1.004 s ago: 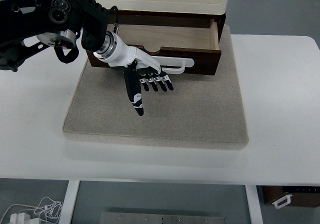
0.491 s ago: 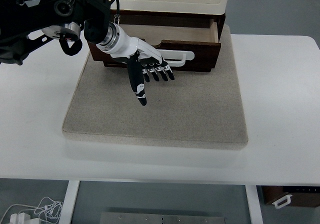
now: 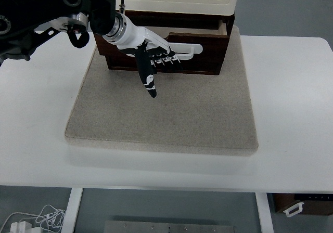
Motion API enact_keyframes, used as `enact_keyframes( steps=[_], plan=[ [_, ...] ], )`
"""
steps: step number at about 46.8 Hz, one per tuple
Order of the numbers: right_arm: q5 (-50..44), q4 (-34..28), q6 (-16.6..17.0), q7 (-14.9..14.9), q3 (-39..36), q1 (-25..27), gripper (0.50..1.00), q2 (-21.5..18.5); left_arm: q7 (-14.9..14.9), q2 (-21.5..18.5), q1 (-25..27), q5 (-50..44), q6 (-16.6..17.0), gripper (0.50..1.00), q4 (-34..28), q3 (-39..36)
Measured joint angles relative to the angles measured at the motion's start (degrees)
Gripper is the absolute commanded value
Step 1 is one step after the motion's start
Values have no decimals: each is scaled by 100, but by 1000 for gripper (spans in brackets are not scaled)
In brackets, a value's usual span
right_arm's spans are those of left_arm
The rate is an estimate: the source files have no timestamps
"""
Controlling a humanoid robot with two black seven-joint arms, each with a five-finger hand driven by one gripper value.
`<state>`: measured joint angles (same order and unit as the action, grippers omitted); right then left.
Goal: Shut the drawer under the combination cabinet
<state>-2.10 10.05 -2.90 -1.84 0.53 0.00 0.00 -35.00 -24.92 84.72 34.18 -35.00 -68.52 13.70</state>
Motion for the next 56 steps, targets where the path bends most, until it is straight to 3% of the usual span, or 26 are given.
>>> enact_keyframes(
  steps=[48,56],
  plan=[
    [-1,-1,0,0,0,0,952,0,0,86,-104,325,0,1000,534,252],
    [-2,-1,0,0,0,-1,952,0,0,271,-104,360,0,1000,719,273]
  ],
)
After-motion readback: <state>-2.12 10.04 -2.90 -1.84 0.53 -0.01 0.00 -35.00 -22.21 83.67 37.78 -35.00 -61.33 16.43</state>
